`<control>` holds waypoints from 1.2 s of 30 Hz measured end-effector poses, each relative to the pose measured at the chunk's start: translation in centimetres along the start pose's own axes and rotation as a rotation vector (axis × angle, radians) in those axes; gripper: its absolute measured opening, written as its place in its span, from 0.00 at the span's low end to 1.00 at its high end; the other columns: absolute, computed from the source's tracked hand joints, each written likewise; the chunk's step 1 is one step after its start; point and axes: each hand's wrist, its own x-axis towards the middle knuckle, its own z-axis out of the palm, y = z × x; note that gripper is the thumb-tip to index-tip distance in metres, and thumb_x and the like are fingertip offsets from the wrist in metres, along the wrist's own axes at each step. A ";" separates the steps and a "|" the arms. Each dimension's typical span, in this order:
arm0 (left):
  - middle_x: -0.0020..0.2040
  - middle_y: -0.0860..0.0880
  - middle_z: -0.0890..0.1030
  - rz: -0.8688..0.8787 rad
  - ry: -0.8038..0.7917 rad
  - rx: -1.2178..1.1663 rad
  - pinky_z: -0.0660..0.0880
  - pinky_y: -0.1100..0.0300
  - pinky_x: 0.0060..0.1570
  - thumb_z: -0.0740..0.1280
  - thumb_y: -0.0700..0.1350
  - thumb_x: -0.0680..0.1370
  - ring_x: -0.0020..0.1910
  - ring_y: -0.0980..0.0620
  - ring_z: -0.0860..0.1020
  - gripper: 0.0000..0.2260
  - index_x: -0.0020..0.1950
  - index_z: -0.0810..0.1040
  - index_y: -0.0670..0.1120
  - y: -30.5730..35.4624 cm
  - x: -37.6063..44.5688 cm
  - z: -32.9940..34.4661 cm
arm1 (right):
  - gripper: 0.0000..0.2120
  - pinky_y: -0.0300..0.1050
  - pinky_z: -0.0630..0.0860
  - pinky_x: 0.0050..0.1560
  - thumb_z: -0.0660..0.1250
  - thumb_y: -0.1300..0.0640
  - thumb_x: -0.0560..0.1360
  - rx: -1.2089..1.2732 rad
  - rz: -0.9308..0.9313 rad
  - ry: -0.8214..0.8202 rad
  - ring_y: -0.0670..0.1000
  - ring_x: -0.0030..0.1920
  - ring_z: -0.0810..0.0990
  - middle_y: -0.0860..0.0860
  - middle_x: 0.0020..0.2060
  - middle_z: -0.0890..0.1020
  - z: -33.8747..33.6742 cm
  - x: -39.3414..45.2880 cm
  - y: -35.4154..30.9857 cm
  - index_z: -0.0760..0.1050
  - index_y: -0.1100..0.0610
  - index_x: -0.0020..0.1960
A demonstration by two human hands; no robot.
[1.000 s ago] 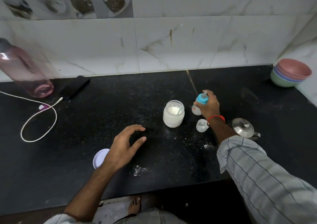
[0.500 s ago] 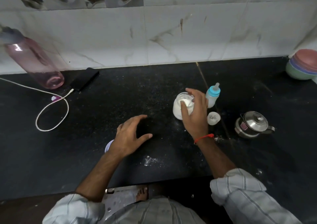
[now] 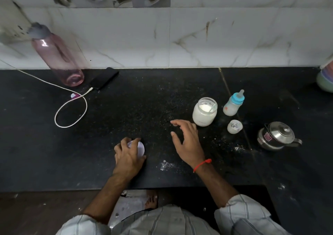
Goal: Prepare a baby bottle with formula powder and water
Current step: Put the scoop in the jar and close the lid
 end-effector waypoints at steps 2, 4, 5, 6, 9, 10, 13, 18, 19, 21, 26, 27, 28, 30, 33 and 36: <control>0.76 0.45 0.62 0.025 -0.006 -0.023 0.67 0.41 0.72 0.75 0.53 0.77 0.73 0.37 0.60 0.31 0.78 0.69 0.54 0.6 0.4 -0.1 | 0.20 0.52 0.74 0.64 0.71 0.63 0.79 0.043 0.040 -0.025 0.50 0.61 0.75 0.48 0.59 0.80 -0.3 -0.2 -0.1 0.76 0.53 0.69; 0.73 0.46 0.66 0.070 -0.014 -0.171 0.70 0.45 0.71 0.78 0.54 0.75 0.71 0.41 0.63 0.32 0.76 0.71 0.54 2.0 0.7 -0.3 | 0.23 0.43 0.72 0.60 0.72 0.64 0.78 0.091 0.080 -0.065 0.47 0.60 0.74 0.47 0.59 0.80 -0.9 -0.7 0.0 0.75 0.51 0.70; 0.71 0.46 0.69 0.073 -0.035 -0.307 0.72 0.47 0.69 0.79 0.55 0.74 0.70 0.44 0.67 0.32 0.75 0.72 0.53 3.1 0.8 -0.5 | 0.25 0.40 0.71 0.58 0.72 0.63 0.77 0.108 0.089 -0.098 0.46 0.60 0.75 0.46 0.60 0.80 -1.3 -0.9 0.2 0.74 0.48 0.71; 0.68 0.46 0.73 0.055 -0.077 -0.480 0.76 0.48 0.67 0.80 0.56 0.73 0.67 0.47 0.73 0.32 0.74 0.73 0.53 4.4 0.8 -0.7 | 0.27 0.38 0.72 0.57 0.73 0.61 0.77 0.125 0.092 -0.141 0.45 0.63 0.75 0.45 0.63 0.79 -1.8 -1.0 0.4 0.72 0.45 0.73; 0.60 0.46 0.84 -0.010 -0.314 -0.943 0.84 0.48 0.56 0.78 0.61 0.69 0.58 0.48 0.84 0.35 0.73 0.74 0.53 9.0 0.7 -1.2 | 0.32 0.35 0.74 0.62 0.72 0.54 0.77 0.201 0.093 -0.281 0.43 0.73 0.70 0.42 0.74 0.71 -3.8 -1.3 1.1 0.66 0.42 0.78; 0.60 0.45 0.85 -0.030 -0.380 -1.048 0.84 0.47 0.57 0.78 0.61 0.69 0.58 0.46 0.85 0.35 0.73 0.74 0.52 10.3 0.7 -1.3 | 0.34 0.38 0.75 0.65 0.73 0.53 0.78 0.222 0.096 -0.317 0.43 0.75 0.68 0.42 0.77 0.68 -4.5 -1.2 1.3 0.65 0.42 0.80; 0.61 0.42 0.86 -0.042 -0.508 -1.219 0.80 0.38 0.64 0.77 0.55 0.75 0.60 0.42 0.85 0.29 0.72 0.74 0.47 13.8 1.3 -1.4 | 0.34 0.52 0.79 0.67 0.74 0.54 0.78 0.256 0.154 -0.289 0.46 0.75 0.71 0.42 0.76 0.69 -6.2 -0.9 1.8 0.65 0.42 0.80; 0.60 0.47 0.86 0.088 -0.523 -1.068 0.80 0.47 0.60 0.63 0.64 0.83 0.59 0.46 0.84 0.21 0.69 0.76 0.52 17.8 2.9 -0.9 | 0.37 0.49 0.79 0.67 0.77 0.54 0.77 0.395 0.306 -0.078 0.48 0.69 0.79 0.40 0.75 0.72 -8.7 -0.2 2.8 0.63 0.40 0.79; 0.63 0.48 0.85 0.113 -0.455 -1.022 0.79 0.46 0.61 0.62 0.63 0.83 0.60 0.47 0.83 0.20 0.69 0.75 0.53 18.2 3.5 -0.6 | 0.37 0.49 0.79 0.67 0.78 0.53 0.76 0.422 0.337 -0.029 0.48 0.68 0.80 0.38 0.75 0.71 -9.2 -0.1 3.0 0.64 0.40 0.79; 0.68 0.49 0.79 0.166 -0.277 -0.867 0.78 0.50 0.62 0.66 0.57 0.84 0.61 0.50 0.79 0.20 0.74 0.71 0.54 18.7 5.2 0.3 | 0.36 0.54 0.81 0.66 0.78 0.53 0.75 0.430 0.377 0.042 0.50 0.66 0.81 0.39 0.74 0.72 -10.1 0.2 3.3 0.66 0.40 0.77; 0.80 0.47 0.67 0.271 -0.172 -0.603 0.68 0.40 0.75 0.81 0.50 0.72 0.75 0.43 0.69 0.45 0.82 0.60 0.52 20.0 9.3 2.9 | 0.34 0.56 0.86 0.52 0.77 0.58 0.77 0.467 0.397 0.094 0.56 0.58 0.85 0.19 0.62 0.72 -11.4 0.6 3.3 0.66 0.42 0.77; 0.81 0.47 0.65 0.295 -0.163 -0.555 0.64 0.38 0.77 0.83 0.52 0.69 0.78 0.42 0.65 0.49 0.83 0.57 0.53 20.4 10.0 3.4 | 0.35 0.56 0.86 0.50 0.77 0.58 0.77 0.479 0.398 0.104 0.57 0.56 0.86 0.17 0.61 0.71 -11.7 0.5 3.3 0.66 0.42 0.78; 0.81 0.47 0.65 0.317 -0.159 -0.510 0.61 0.37 0.78 0.84 0.54 0.67 0.80 0.42 0.63 0.53 0.83 0.55 0.54 20.7 10.5 3.8 | 0.35 0.54 0.86 0.49 0.77 0.59 0.77 0.493 0.401 0.116 0.57 0.55 0.86 0.17 0.60 0.71 -11.9 0.5 3.4 0.66 0.42 0.78; 0.81 0.47 0.66 0.367 -0.168 -0.461 0.58 0.36 0.78 0.85 0.57 0.64 0.81 0.42 0.62 0.58 0.84 0.52 0.54 21.4 11.3 4.6 | 0.34 0.49 0.86 0.47 0.77 0.60 0.77 0.520 0.415 0.146 0.55 0.54 0.86 0.18 0.60 0.73 -12.3 0.5 3.5 0.67 0.40 0.77; 0.77 0.52 0.72 0.437 -0.174 -0.499 0.60 0.37 0.77 0.85 0.57 0.63 0.78 0.45 0.68 0.55 0.82 0.56 0.55 21.6 12.4 5.4 | 0.33 0.47 0.85 0.48 0.77 0.61 0.76 0.555 0.416 0.179 0.50 0.50 0.86 0.32 0.69 0.73 -12.9 0.3 3.8 0.70 0.40 0.75; 0.70 0.57 0.77 0.478 -0.145 -0.598 0.72 0.42 0.72 0.84 0.61 0.61 0.70 0.51 0.76 0.47 0.75 0.65 0.58 21.1 12.6 5.8 | 0.33 0.56 0.85 0.56 0.78 0.64 0.74 0.654 0.423 0.191 0.51 0.53 0.85 0.48 0.73 0.72 -13.3 -0.1 4.3 0.74 0.39 0.72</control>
